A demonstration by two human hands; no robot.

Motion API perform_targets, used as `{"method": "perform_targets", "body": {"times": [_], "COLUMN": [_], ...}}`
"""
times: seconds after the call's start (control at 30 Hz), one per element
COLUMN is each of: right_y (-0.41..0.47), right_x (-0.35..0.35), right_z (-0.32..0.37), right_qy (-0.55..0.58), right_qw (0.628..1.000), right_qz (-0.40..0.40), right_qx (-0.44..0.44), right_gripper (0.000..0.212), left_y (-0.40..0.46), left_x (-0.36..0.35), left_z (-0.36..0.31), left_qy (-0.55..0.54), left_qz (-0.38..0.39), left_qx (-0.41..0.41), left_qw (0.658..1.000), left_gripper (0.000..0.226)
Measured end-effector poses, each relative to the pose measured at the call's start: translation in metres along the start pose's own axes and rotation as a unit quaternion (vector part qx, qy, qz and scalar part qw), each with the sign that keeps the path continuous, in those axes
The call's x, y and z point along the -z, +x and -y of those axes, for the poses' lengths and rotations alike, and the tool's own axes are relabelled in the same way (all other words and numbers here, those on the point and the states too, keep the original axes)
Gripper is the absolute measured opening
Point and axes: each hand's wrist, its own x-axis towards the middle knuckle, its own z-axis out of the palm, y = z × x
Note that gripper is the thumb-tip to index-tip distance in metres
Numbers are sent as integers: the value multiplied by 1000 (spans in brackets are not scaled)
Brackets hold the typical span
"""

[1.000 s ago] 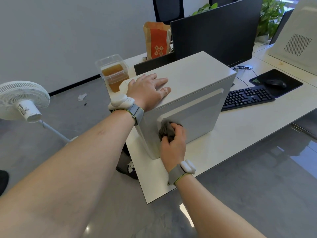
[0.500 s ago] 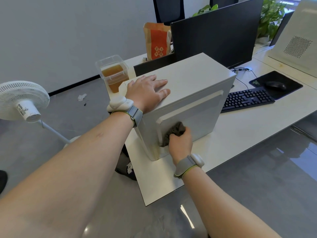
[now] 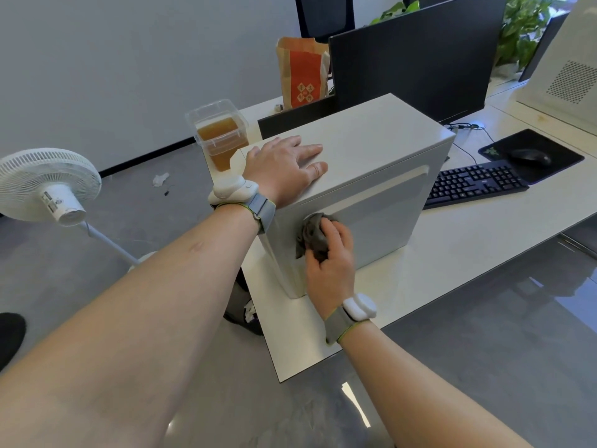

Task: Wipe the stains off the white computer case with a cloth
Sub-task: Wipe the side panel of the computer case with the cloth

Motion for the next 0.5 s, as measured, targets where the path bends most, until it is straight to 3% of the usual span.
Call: {"method": "perform_targets", "body": {"times": [0.1,0.17,0.23,0.33,0.43,0.5], "right_y": [-7,-7,-1,9,7,6], "right_x": [0,5,12,14,0,-5], "right_z": [-14,-26,-35,-42,-54,-69], "right_qy": [-9,13,38,44,-36,-93], "right_qw": [1000,994,971,959,958,924], "right_qz": [28,30,-30,-94,23,122], "right_qx": [-6,-102,-234,-263,-284,-349], "right_gripper": [57,54,54,56,47,36], "left_y": [-1,0,0,0,0,0], "left_x": [1,2,1,1,2,3], "left_z": [-1,0,-1,-1,-1,-1], "left_qy": [1,0,-2,-4,-4,-2], "left_qz": [2,0,-4,-6,-7,-6], "left_qx": [1,1,1,5,3,1], "left_qw": [1000,1000,1000,1000,1000,1000], "left_gripper": [60,60,59,58,57,57]}}
